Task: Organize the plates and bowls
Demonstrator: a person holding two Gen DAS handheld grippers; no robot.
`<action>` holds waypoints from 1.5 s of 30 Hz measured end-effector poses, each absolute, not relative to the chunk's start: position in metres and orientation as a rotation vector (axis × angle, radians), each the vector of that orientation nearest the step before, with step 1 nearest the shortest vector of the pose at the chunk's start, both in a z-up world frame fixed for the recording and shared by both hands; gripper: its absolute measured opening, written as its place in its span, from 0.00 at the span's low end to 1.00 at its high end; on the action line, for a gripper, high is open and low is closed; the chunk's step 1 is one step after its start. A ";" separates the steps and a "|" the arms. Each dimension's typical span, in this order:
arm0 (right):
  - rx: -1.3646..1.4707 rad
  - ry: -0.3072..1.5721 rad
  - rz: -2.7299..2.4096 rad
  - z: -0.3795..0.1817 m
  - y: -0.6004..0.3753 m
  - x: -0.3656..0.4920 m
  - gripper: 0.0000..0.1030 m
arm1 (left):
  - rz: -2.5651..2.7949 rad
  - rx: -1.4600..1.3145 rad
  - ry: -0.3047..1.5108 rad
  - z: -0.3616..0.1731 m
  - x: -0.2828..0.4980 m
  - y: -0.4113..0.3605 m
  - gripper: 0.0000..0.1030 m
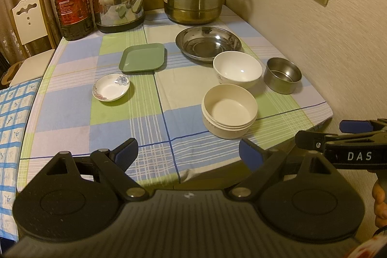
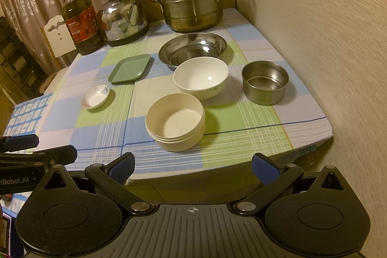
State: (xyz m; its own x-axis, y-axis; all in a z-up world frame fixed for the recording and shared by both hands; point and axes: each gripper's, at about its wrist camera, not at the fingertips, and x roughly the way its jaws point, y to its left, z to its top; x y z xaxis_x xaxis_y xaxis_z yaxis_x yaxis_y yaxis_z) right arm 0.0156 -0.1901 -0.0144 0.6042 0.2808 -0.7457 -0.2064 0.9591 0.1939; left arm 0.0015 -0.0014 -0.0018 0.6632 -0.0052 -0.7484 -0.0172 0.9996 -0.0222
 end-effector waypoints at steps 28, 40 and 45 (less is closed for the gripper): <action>0.106 0.886 0.299 -0.020 -0.192 0.025 0.99 | 0.022 -0.033 0.861 -0.008 0.004 -0.005 0.87; 0.133 0.853 0.374 -0.023 -0.179 0.046 0.99 | 0.097 -0.052 0.888 -0.013 0.026 0.019 0.86; 0.130 0.838 0.418 -0.026 -0.165 0.062 0.99 | 0.130 -0.062 0.892 -0.014 0.043 0.036 0.86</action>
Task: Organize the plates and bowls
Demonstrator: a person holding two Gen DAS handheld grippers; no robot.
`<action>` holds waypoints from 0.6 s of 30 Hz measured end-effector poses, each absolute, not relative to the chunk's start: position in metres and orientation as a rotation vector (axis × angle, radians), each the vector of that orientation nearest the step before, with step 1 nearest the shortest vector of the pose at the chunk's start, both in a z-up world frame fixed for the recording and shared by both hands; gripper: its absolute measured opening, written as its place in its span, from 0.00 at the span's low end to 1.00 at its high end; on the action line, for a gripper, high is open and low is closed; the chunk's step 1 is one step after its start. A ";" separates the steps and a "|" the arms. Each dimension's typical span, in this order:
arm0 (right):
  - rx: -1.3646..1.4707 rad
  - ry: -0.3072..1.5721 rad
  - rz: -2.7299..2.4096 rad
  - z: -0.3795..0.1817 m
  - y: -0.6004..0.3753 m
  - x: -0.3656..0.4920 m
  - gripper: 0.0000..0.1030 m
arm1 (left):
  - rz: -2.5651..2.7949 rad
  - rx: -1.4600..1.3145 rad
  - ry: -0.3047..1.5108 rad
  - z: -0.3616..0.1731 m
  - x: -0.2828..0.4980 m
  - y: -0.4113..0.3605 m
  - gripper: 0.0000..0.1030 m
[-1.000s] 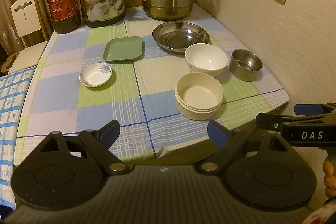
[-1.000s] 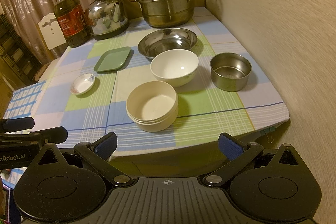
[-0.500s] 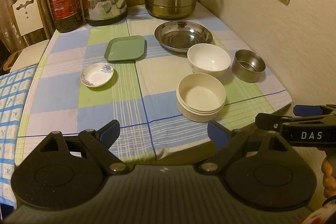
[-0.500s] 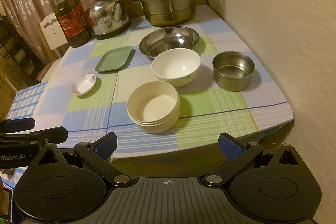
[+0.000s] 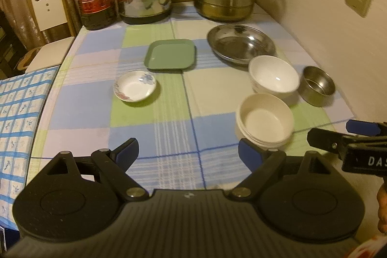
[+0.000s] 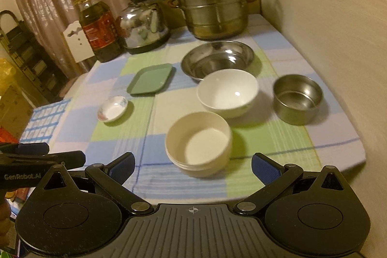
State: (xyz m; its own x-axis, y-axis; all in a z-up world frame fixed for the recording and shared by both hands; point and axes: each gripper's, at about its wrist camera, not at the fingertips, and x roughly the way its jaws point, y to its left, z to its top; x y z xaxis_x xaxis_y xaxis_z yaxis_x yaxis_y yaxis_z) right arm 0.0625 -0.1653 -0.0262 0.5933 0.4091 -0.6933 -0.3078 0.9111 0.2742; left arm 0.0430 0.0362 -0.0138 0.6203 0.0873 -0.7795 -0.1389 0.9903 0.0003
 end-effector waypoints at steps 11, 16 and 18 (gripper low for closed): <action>0.092 0.837 0.467 -0.028 -0.117 0.114 0.99 | 0.163 -0.081 0.913 -0.019 0.089 0.081 0.86; 0.093 0.848 0.477 -0.031 -0.096 0.140 0.99 | 0.166 -0.086 0.923 -0.022 0.116 0.104 0.86; 0.094 0.855 0.480 -0.032 -0.087 0.152 0.99 | 0.164 -0.087 0.926 -0.024 0.126 0.113 0.86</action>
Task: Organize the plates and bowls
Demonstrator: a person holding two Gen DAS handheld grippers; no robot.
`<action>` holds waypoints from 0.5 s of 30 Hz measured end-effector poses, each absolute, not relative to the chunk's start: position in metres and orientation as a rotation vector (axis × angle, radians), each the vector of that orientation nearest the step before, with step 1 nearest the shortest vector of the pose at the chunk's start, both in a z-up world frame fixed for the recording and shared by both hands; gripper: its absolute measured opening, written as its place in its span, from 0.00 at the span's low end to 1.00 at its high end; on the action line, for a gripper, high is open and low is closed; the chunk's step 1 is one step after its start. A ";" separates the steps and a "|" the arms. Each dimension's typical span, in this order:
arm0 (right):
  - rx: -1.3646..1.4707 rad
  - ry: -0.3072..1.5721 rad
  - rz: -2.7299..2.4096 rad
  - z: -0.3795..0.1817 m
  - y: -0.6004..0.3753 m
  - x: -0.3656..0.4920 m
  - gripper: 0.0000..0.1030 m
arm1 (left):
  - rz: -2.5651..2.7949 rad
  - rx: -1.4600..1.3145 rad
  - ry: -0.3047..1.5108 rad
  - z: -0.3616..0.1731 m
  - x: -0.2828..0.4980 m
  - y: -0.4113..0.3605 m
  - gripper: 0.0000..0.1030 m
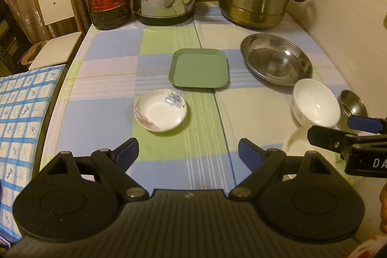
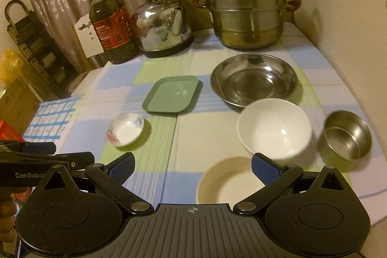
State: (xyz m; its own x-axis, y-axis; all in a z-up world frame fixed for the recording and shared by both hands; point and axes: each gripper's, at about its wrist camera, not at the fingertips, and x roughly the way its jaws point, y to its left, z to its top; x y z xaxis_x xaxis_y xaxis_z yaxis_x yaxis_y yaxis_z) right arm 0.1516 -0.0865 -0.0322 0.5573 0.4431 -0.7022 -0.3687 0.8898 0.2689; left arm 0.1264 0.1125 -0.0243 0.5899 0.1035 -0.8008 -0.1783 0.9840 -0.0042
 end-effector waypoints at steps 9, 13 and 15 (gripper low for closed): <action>0.101 0.881 0.489 -0.041 -0.051 0.200 0.89 | 0.136 -0.093 0.944 -0.036 0.174 0.147 0.85; 0.094 0.892 0.474 -0.049 -0.035 0.219 0.83 | 0.129 -0.088 0.956 -0.047 0.197 0.163 0.85; 0.099 0.907 0.463 -0.054 -0.028 0.230 0.80 | 0.122 -0.091 0.958 -0.051 0.208 0.171 0.85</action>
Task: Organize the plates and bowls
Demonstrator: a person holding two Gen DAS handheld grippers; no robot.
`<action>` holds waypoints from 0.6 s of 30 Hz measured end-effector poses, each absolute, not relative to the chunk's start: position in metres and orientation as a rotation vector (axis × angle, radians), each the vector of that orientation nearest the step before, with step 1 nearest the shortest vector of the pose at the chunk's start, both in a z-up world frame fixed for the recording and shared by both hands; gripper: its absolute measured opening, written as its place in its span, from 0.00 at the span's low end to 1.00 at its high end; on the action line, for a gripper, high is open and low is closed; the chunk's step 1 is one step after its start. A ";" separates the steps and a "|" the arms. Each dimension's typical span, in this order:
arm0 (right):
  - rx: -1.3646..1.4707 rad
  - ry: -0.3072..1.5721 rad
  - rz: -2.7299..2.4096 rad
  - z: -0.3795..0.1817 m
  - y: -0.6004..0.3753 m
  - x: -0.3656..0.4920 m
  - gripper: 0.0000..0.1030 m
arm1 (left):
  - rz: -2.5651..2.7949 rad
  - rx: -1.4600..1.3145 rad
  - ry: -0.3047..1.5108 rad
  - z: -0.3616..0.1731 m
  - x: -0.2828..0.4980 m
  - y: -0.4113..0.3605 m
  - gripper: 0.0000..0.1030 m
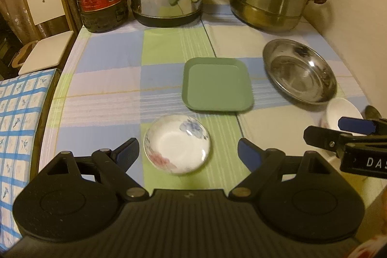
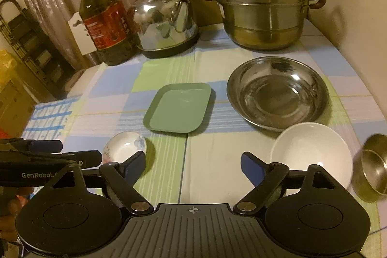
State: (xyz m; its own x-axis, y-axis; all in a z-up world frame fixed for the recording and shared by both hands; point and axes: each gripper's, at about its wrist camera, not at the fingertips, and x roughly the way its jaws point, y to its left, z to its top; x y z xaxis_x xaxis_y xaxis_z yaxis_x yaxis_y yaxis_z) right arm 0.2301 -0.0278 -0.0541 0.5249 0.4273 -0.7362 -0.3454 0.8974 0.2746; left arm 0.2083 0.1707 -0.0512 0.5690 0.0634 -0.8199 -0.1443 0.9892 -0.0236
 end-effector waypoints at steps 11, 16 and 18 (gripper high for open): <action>0.159 0.975 0.373 -0.083 -0.005 0.283 0.73 | 0.038 -0.103 0.946 -0.078 0.268 0.205 0.75; 0.211 0.998 0.342 -0.099 0.001 0.308 0.56 | -0.013 -0.056 0.938 -0.093 0.290 0.212 0.66; 0.231 1.004 0.332 -0.106 0.002 0.317 0.55 | -0.030 -0.043 0.938 -0.100 0.299 0.214 0.64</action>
